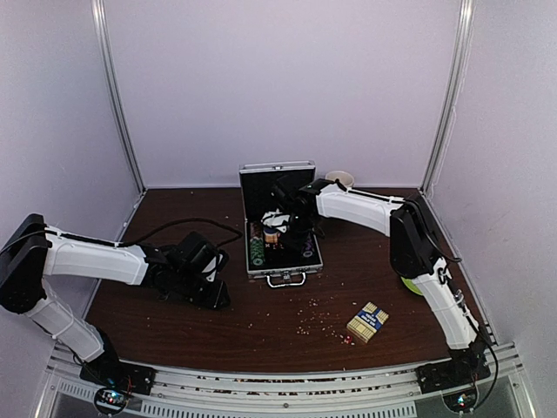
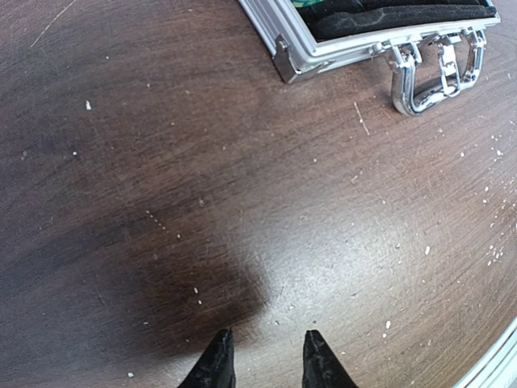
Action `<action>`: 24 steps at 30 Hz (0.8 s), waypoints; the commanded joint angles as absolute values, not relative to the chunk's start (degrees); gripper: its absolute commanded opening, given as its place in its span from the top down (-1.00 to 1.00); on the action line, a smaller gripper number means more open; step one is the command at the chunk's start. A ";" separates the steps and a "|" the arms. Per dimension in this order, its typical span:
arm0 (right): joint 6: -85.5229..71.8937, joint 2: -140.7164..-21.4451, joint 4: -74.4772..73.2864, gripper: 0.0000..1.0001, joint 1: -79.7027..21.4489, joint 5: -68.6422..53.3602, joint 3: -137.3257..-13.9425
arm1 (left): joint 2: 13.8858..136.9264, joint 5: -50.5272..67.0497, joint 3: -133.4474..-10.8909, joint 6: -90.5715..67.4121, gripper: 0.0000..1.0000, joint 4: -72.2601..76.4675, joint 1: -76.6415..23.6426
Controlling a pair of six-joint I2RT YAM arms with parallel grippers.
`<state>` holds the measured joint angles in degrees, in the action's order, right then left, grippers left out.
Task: Pack up texas hold em set
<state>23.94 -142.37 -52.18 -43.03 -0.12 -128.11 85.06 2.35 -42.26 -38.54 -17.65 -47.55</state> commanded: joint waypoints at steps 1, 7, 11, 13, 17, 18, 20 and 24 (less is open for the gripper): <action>23.13 -133.20 -53.22 0.31 -43.19 -2.59 -124.73 | 84.52 2.05 -42.26 -37.95 0.38 -16.87 -47.29; 23.37 -118.47 -51.63 0.29 -43.78 -6.88 -110.23 | 84.84 1.91 -42.70 -37.45 0.37 -16.96 -47.33; 26.44 -108.75 -52.24 0.29 -44.07 -12.78 -97.00 | 85.11 1.59 -43.14 -37.24 0.37 -16.98 -47.32; 29.34 -104.17 -52.06 0.30 -44.52 -15.82 -89.47 | 85.42 1.66 -43.52 -37.02 0.37 -16.96 -47.33; 38.09 -97.52 -53.05 0.31 -46.86 -19.41 -75.39 | 86.66 1.97 -44.41 -36.78 0.37 -16.88 -47.28; 39.27 -96.64 -53.25 0.31 -47.33 -18.97 -73.07 | 87.00 2.12 -44.59 -36.74 0.37 -16.80 -47.28; 42.60 -95.50 -53.35 0.32 -49.17 -17.09 -68.67 | 87.28 2.36 -44.83 -36.79 0.37 -16.70 -47.28; 45.87 -94.56 -51.33 0.33 -53.03 -12.16 -62.36 | 87.24 2.35 -44.93 -36.93 0.37 -16.70 -47.29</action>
<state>39.75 -97.25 -52.42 -50.28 -15.62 -66.11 86.85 2.35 -43.27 -37.56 -18.00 -47.57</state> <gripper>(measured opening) 0.335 0.316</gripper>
